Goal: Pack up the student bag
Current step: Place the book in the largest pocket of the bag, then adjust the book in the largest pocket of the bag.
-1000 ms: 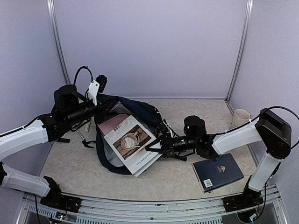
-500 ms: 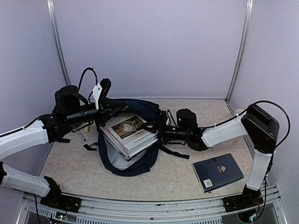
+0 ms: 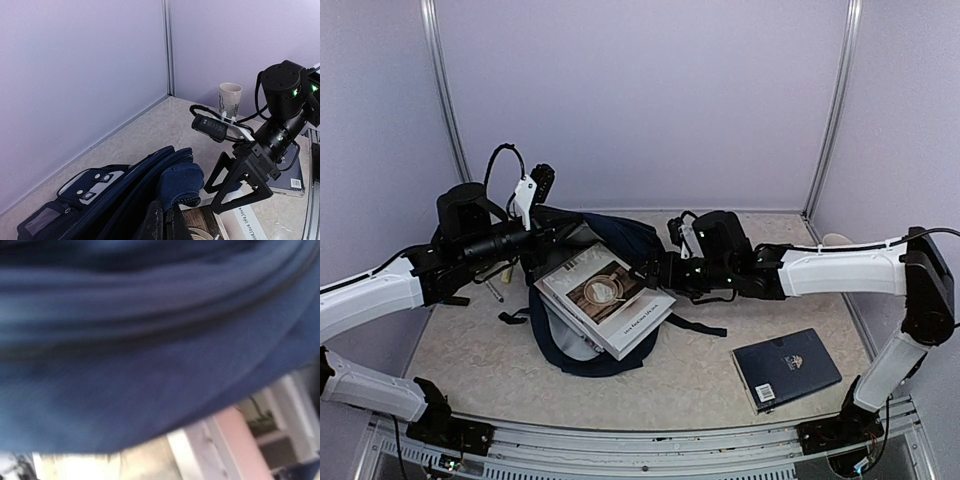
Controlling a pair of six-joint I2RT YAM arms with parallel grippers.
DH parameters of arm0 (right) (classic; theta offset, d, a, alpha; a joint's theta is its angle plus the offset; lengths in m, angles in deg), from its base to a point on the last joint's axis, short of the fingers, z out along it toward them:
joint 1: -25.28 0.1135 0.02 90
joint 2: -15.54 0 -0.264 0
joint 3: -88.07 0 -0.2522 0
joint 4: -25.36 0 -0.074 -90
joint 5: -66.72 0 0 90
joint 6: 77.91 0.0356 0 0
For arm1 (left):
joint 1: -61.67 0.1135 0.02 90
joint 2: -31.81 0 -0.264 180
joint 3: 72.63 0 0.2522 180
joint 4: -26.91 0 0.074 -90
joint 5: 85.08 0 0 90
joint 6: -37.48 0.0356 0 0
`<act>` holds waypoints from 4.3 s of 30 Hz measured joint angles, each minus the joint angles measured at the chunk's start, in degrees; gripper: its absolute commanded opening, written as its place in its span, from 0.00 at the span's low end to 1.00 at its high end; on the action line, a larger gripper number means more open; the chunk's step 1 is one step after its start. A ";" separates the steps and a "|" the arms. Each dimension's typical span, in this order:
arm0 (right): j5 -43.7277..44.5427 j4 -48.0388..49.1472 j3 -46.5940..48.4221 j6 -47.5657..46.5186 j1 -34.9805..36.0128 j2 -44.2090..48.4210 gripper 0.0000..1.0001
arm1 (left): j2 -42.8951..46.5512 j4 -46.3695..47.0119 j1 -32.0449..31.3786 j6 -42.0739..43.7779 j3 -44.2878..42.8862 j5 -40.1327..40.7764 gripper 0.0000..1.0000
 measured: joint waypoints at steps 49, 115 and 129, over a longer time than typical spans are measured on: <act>36.70 -9.60 22.34 -86.71 22.01 -20.90 0.86 | -0.17 -0.96 -0.66 1.92 0.00 -3.58 0.00; 21.38 -20.61 25.55 -75.17 19.15 -18.25 0.97 | -1.03 -24.35 0.13 -3.74 -0.98 36.65 0.00; 22.56 -19.17 33.29 -77.00 20.92 -25.14 0.92 | 0.02 -25.31 -7.82 -5.60 -3.48 29.22 0.00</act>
